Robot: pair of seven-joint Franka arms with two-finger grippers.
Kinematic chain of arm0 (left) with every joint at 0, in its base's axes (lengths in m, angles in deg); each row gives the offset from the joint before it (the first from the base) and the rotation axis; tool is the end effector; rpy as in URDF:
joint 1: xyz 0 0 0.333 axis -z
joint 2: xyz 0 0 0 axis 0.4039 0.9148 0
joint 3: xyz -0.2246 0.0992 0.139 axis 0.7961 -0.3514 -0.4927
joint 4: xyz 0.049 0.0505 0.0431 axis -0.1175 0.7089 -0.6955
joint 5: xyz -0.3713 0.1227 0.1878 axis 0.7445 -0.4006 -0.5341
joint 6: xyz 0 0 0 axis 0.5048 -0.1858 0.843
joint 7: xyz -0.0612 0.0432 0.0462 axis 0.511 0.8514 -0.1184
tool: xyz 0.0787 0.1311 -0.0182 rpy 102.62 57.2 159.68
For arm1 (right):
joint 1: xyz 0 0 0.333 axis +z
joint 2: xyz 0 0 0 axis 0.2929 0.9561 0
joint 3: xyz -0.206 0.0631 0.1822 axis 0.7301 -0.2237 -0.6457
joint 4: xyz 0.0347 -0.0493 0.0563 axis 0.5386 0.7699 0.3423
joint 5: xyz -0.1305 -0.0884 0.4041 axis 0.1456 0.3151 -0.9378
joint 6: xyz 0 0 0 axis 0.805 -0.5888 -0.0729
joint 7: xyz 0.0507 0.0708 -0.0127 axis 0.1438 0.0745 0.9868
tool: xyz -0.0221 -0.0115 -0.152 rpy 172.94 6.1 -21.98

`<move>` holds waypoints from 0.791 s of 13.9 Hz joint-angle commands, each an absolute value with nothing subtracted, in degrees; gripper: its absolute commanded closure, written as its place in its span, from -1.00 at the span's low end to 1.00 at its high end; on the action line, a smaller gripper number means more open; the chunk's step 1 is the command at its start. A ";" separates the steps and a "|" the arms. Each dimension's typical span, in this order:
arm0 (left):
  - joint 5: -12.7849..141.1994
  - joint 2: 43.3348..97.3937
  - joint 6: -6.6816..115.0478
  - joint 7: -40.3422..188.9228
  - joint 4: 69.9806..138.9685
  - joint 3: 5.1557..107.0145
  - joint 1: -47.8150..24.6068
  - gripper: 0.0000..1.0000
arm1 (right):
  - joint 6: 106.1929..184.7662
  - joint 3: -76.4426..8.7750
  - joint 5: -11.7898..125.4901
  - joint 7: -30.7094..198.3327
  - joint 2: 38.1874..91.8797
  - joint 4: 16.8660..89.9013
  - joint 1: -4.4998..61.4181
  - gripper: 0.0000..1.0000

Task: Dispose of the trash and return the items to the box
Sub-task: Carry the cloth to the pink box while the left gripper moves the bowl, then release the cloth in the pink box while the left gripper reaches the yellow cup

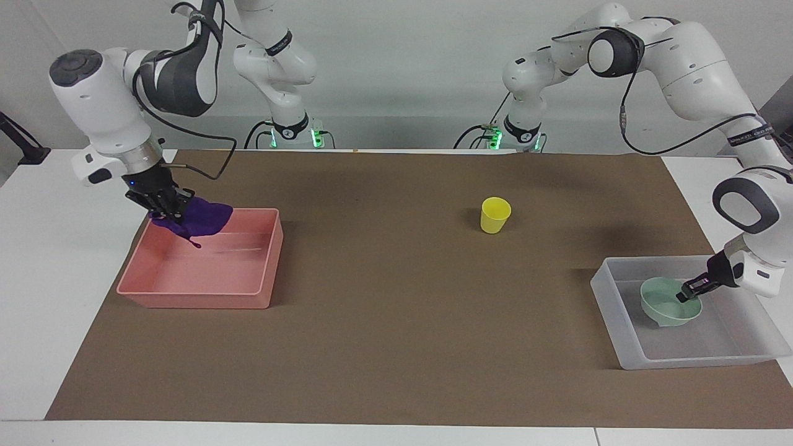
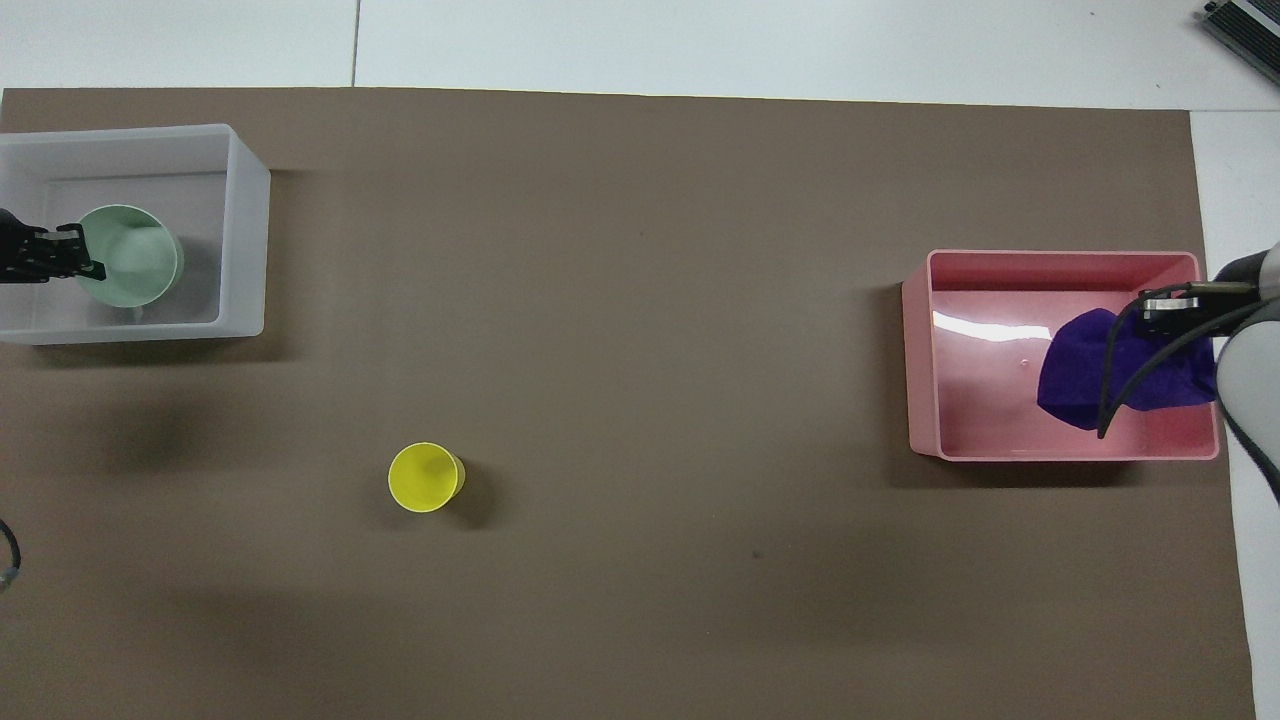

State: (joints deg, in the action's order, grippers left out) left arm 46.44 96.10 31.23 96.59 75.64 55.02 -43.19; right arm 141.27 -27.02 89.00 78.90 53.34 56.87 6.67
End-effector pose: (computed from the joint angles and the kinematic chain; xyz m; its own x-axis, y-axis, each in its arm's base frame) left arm 0.7064 0.2108 0.2481 0.9697 0.2444 0.0010 0.2419 -0.9606 0.1371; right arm 0.6123 -0.1108 0.3874 0.9933 -0.1078 0.0421 -0.1090 -0.9937 0.0276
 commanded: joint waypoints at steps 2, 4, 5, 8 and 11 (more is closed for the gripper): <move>45.58 94.76 31.73 96.59 74.20 55.34 -42.81 -1.00 | 154.49 -27.78 88.85 78.98 54.17 67.46 6.13 1.00; 45.40 92.40 31.03 96.41 74.20 55.26 -42.02 -1.00 | 160.22 -27.78 88.85 77.75 55.22 71.78 6.05 0.92; 45.40 91.69 30.85 96.33 74.20 55.34 -41.93 -1.00 | 161.11 -27.78 88.85 77.57 55.49 72.58 6.05 0.46; 45.40 87.22 27.79 96.15 74.29 55.52 -41.84 -1.00 | 160.51 -27.86 88.76 73.98 55.23 72.07 6.92 -1.00; 45.66 83.34 14.99 94.75 74.55 55.78 -37.54 -1.00 | 157.62 -28.74 88.85 73.71 53.74 69.70 7.89 -1.00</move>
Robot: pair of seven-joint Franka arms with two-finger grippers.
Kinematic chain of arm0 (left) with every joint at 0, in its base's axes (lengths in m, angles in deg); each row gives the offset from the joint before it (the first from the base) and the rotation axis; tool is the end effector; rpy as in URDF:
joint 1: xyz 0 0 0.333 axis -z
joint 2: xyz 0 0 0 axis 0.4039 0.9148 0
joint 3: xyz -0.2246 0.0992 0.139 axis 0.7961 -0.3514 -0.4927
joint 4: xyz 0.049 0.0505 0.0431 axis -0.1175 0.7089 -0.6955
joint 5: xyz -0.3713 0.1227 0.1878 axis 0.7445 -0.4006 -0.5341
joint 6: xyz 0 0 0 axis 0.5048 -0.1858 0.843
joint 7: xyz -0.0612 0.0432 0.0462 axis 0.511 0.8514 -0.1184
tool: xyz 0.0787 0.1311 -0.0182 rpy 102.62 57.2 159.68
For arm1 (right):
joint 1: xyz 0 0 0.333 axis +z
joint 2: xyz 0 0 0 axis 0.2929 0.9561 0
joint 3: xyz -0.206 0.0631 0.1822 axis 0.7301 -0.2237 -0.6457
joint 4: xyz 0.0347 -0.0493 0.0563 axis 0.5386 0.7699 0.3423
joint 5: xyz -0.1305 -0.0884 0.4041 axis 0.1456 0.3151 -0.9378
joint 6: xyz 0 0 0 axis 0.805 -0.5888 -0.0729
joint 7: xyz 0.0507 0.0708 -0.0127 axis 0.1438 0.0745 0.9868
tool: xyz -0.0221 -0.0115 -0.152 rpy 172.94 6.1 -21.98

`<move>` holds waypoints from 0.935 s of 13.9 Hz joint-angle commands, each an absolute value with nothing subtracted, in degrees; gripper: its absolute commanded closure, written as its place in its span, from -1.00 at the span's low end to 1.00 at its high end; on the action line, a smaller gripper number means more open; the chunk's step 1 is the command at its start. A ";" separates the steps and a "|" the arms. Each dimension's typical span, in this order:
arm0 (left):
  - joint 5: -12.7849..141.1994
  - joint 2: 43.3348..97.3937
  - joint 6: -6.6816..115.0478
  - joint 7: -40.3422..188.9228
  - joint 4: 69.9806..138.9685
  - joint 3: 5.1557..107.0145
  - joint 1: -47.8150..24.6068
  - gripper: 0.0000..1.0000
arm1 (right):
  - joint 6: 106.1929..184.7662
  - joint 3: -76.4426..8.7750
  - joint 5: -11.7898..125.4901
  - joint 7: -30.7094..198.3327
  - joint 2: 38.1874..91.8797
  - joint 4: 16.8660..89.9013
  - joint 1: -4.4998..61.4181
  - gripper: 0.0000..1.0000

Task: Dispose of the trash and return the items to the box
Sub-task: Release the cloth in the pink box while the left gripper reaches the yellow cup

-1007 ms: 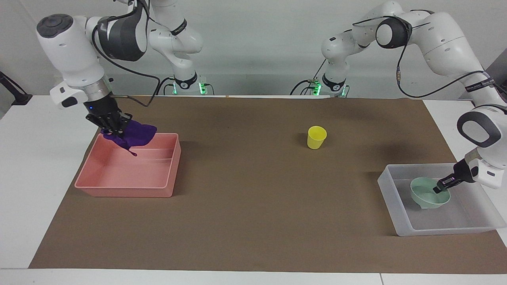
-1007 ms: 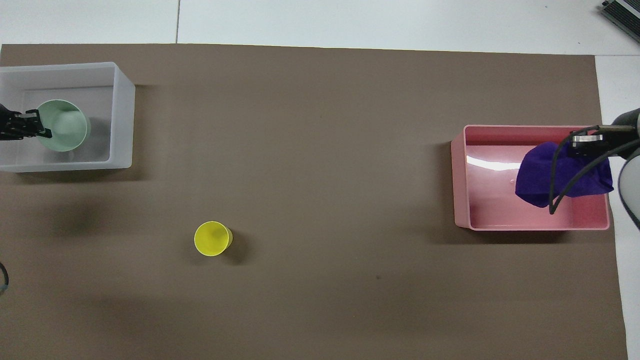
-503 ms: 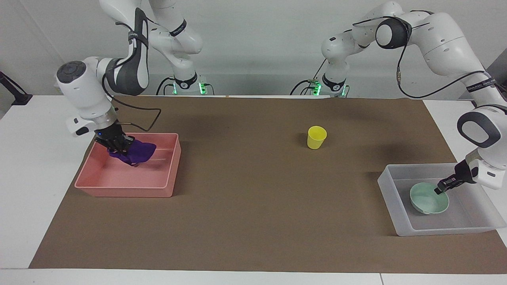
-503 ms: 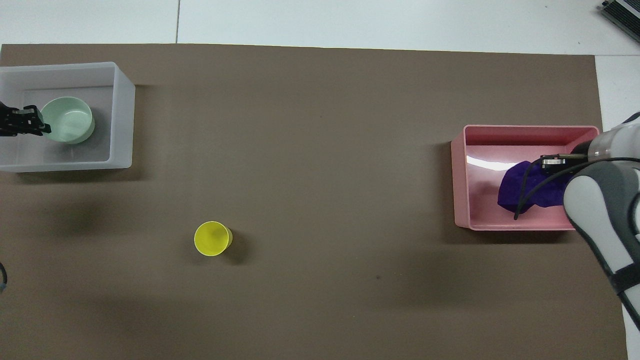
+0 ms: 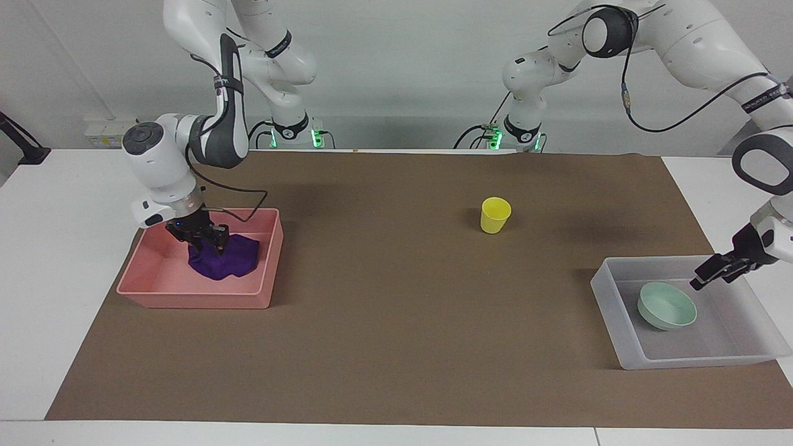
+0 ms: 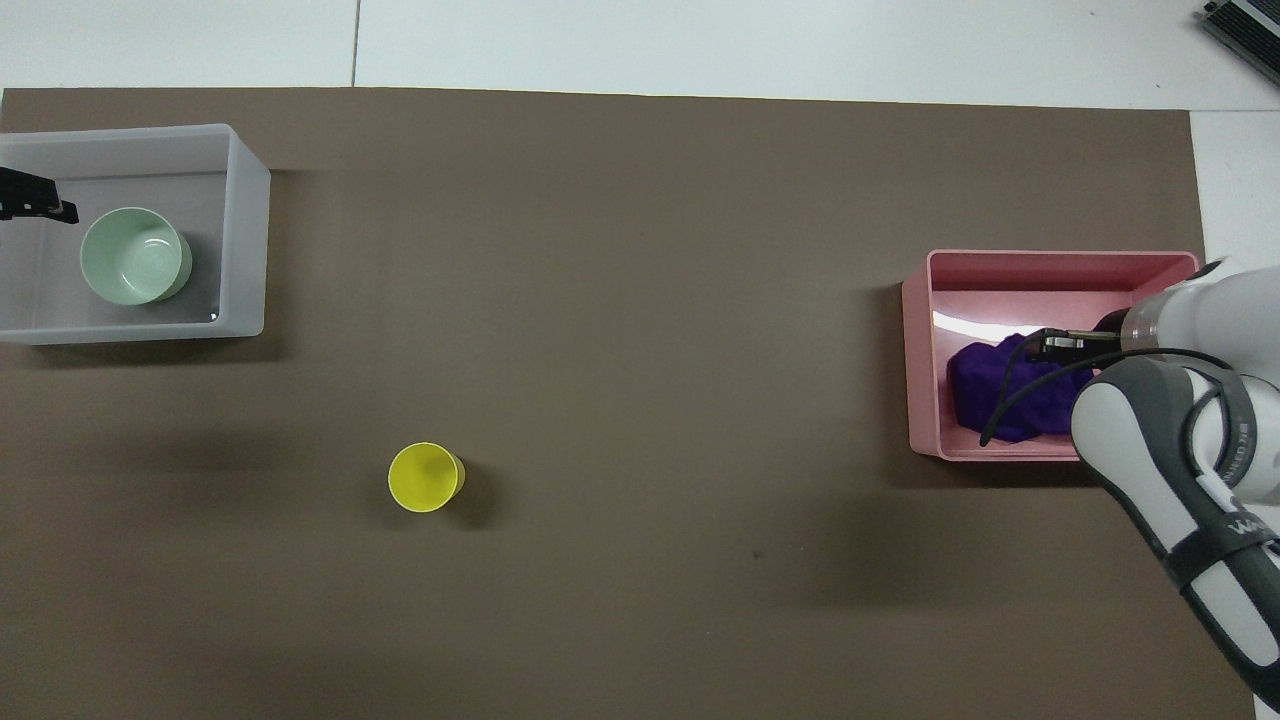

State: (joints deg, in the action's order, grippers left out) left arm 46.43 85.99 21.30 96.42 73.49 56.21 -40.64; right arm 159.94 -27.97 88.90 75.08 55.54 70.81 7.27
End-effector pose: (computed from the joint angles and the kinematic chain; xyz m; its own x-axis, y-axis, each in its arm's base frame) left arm 0.7042 0.1598 0.3817 0.9857 0.1625 0.0441 0.1546 -0.9773 0.1450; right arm 0.5957 -0.0897 0.2717 0.9862 -0.1407 0.0878 -0.1427 -0.9896 0.0172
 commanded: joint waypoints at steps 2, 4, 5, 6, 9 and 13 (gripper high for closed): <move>45.84 80.01 2.87 93.52 77.26 55.96 -33.86 -1.00 | 155.77 -28.65 88.93 69.78 52.51 68.38 11.13 -1.00; 45.92 74.48 2.45 92.99 84.45 55.87 -28.77 -1.00 | 155.50 -28.65 89.90 61.79 51.63 68.37 15.96 -1.00; 46.10 72.11 2.98 92.38 88.05 55.96 -26.92 -1.00 | 155.32 -28.65 89.90 59.75 51.28 67.94 17.11 -1.00; 46.62 69.21 3.77 92.11 92.35 55.96 -25.16 -1.00 | 154.71 -28.74 89.90 58.51 50.58 67.15 17.91 -1.00; 51.27 56.05 16.91 92.11 112.54 55.96 -20.49 -1.00 | 144.91 -28.74 89.81 57.36 48.99 59.18 19.14 -1.00; 52.52 49.40 35.21 91.41 131.39 55.96 -11.36 -1.00 | 133.54 -28.04 88.85 57.62 47.33 50.72 18.27 -1.00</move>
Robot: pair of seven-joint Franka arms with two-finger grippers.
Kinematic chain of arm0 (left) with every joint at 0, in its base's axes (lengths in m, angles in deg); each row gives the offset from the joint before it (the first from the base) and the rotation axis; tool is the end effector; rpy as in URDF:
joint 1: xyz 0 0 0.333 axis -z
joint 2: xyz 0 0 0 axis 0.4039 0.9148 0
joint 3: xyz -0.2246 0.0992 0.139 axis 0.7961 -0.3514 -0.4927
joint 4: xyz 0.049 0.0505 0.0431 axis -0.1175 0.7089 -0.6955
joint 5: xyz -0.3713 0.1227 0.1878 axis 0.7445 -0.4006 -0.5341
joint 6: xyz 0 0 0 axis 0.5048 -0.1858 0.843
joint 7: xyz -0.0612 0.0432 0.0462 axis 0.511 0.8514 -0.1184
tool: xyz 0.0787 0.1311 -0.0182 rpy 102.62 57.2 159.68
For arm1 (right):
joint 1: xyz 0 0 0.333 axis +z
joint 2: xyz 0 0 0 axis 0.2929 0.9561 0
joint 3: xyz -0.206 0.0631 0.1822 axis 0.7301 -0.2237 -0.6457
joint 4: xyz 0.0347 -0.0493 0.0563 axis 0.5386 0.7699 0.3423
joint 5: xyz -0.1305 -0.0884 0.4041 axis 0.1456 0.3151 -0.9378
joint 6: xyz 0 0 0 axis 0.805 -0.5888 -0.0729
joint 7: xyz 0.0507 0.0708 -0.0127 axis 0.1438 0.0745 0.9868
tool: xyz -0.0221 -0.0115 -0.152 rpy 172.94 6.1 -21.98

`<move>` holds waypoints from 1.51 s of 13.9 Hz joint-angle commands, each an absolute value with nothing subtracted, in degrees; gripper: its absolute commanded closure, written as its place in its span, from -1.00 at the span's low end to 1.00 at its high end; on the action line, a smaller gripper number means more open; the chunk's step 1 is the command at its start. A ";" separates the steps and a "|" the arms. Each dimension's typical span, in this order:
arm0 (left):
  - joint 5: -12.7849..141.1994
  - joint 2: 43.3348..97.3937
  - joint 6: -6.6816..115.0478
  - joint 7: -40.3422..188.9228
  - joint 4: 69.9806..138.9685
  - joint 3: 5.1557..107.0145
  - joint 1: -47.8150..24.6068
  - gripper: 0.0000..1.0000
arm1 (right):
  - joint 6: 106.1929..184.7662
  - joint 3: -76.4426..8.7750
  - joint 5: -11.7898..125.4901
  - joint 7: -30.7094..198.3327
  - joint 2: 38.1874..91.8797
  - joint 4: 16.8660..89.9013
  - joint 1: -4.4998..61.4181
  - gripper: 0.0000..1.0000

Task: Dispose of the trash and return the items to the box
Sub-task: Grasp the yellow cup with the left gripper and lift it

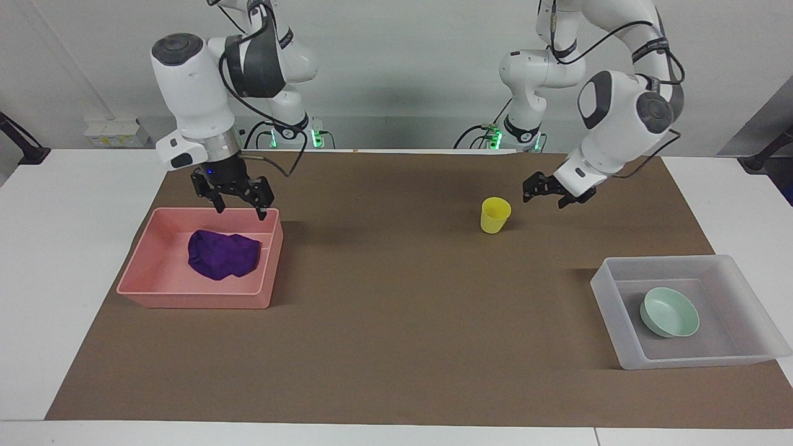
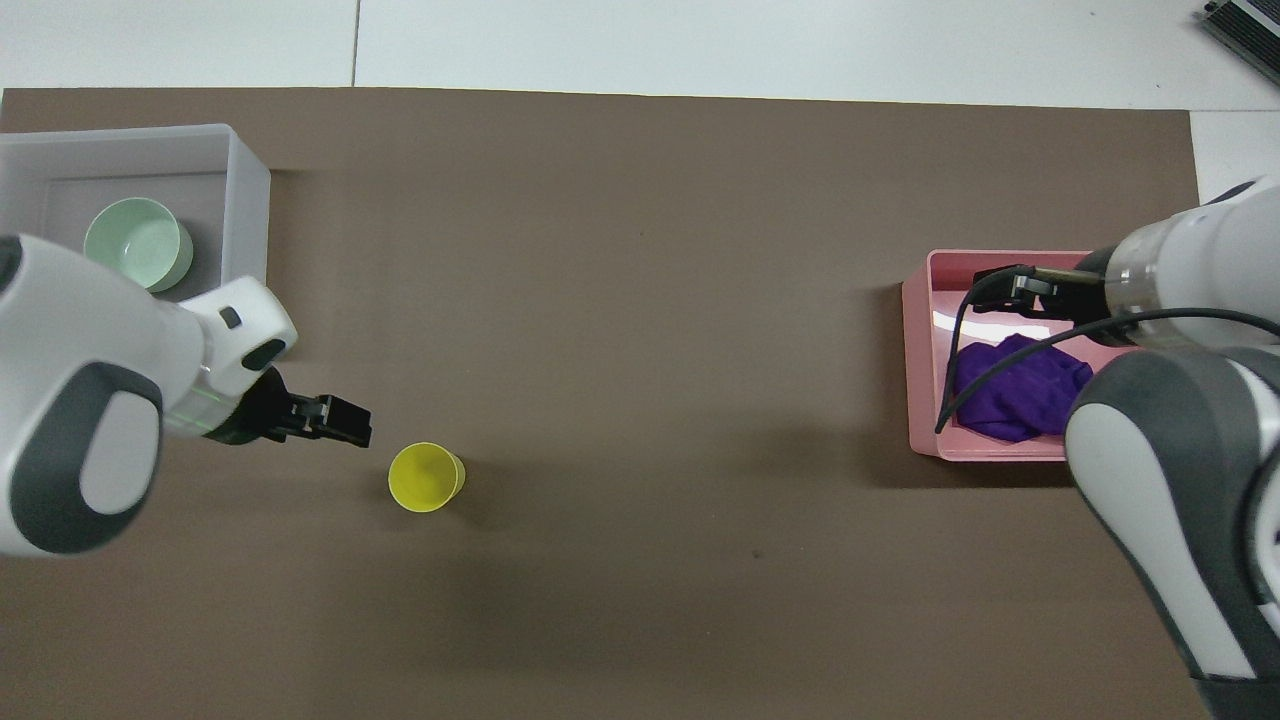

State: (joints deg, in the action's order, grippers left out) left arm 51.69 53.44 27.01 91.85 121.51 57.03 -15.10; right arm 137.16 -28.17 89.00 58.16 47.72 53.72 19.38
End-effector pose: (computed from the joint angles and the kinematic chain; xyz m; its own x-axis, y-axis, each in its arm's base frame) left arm 0.5080 -0.1392 0.3246 0.9747 -0.1736 -0.1410 -0.1456 -0.9712 0.1888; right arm 0.6114 0.0383 0.4701 0.9653 -0.2283 0.1271 -0.2288 -0.9734 -0.0112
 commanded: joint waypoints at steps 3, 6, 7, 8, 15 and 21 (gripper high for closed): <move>52.52 51.68 47.08 87.64 136.94 55.96 -7.13 -0.51 | 130.55 -27.34 88.67 57.71 44.25 50.27 17.04 -1.00; 52.43 54.15 48.69 85.53 136.52 55.96 -7.03 1.00 | 125.55 -25.67 88.58 57.79 43.28 47.64 16.07 -1.00; 52.43 54.24 48.69 85.17 136.43 55.96 -7.03 1.00 | 123.61 -25.23 88.50 58.06 43.28 46.59 15.81 -1.00; 52.43 54.33 48.60 85.16 136.17 55.96 -7.29 1.00 | 122.20 -24.27 87.97 58.93 43.28 45.53 15.46 -1.00; 52.17 54.32 26.87 84.55 118.56 55.52 -16.23 1.00 | 115.43 -22.76 91.12 75.98 47.57 39.90 15.54 -1.00; 44.99 66.43 10.19 84.81 89.70 55.43 -29.78 1.00 | 116.83 -22.77 87.01 75.55 46.27 44.19 15.45 -1.00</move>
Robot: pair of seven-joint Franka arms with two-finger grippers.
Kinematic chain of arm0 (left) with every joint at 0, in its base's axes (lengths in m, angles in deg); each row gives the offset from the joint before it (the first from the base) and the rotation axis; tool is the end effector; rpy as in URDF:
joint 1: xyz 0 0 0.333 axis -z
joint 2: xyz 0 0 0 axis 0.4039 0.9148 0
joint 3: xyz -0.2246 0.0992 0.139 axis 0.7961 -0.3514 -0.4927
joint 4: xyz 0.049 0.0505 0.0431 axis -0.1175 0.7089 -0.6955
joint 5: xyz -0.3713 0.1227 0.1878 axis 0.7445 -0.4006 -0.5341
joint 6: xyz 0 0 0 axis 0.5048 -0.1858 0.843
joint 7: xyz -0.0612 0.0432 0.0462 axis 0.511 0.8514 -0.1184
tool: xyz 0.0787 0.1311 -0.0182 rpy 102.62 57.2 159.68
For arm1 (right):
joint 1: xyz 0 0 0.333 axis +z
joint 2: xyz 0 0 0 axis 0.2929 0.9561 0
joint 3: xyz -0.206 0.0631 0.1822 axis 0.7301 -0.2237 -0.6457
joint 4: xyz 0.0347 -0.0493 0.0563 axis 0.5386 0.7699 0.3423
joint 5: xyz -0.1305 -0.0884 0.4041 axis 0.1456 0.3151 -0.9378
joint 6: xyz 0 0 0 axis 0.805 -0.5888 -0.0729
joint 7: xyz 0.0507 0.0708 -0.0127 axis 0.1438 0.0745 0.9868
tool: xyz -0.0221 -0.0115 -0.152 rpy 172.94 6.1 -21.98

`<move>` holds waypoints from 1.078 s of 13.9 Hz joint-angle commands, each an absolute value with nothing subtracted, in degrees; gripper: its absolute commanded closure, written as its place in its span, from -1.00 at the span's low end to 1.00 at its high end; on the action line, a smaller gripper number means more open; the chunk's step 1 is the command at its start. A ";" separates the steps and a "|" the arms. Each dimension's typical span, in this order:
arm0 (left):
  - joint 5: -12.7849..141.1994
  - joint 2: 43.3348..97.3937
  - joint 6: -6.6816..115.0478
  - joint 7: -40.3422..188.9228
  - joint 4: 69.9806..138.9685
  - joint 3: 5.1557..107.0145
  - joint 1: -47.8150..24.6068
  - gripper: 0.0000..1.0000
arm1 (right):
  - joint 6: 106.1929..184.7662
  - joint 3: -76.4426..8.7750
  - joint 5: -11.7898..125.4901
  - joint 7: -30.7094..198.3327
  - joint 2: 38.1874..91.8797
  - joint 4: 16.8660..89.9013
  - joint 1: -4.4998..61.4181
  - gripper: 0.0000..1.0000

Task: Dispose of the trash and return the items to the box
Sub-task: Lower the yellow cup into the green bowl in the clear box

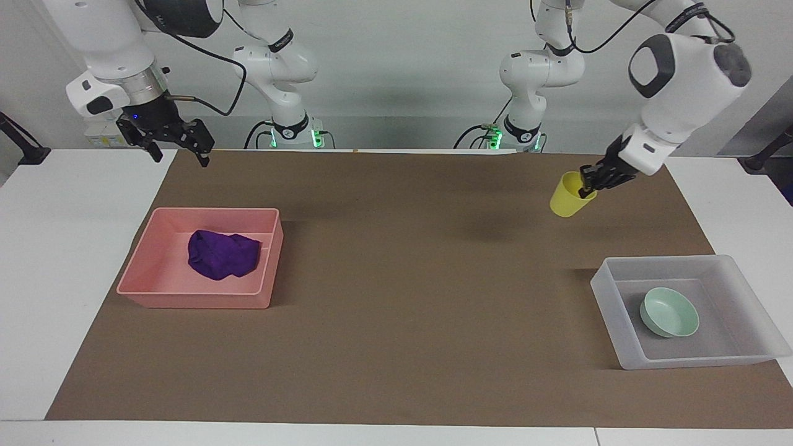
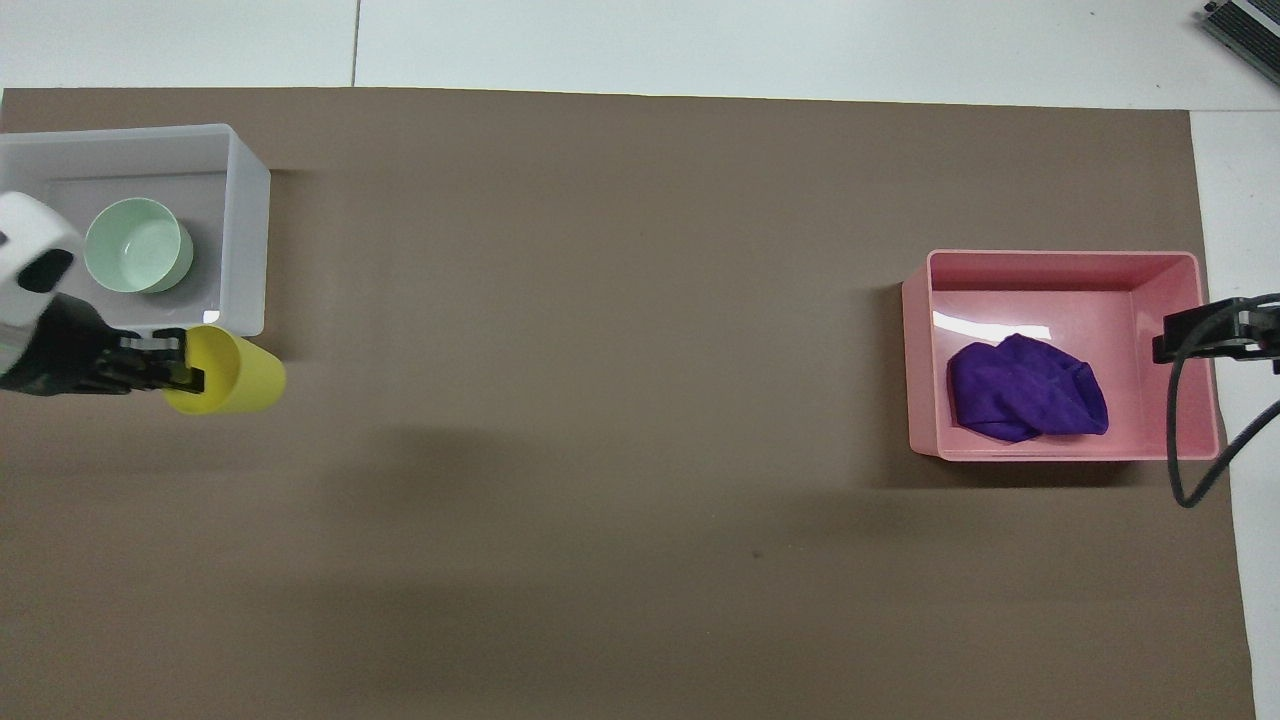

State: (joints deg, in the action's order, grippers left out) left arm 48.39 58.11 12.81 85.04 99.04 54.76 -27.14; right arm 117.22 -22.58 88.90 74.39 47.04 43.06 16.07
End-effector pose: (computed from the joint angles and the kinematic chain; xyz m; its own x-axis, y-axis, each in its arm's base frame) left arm 0.5811 -0.0069 0.4565 0.9874 0.1284 -0.0924 0.1414 -0.9783 0.1518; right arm 0.5769 -0.0554 0.5420 0.9935 -0.1109 -0.0247 -0.1104 -0.9936 0.0228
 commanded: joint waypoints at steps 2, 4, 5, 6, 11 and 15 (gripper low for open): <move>42.68 73.01 11.25 84.81 83.03 55.34 -33.47 1.00 | 117.18 -22.77 86.91 75.64 45.47 45.34 15.54 -1.00; 41.27 80.31 12.91 85.25 75.03 55.34 -36.29 1.00 | 118.57 -22.77 87.87 75.64 45.21 46.22 16.15 -1.00; 40.83 83.04 15.27 85.34 72.64 55.43 -37.43 1.00 | 120.50 -22.85 88.58 75.81 44.43 47.96 16.24 -1.00; 40.74 84.72 18.69 85.25 72.36 55.43 -38.14 1.00 | 121.30 -23.03 89.80 75.20 44.07 48.85 16.94 -1.00; 40.39 91.32 26.89 85.34 72.71 55.34 -39.29 1.00 | 122.36 -22.94 89.38 72.30 44.07 48.86 19.23 -1.00; 38.54 93.43 26.89 85.25 73.41 55.34 -39.64 1.00 | 122.28 -22.85 89.20 72.65 44.07 48.77 19.06 -1.00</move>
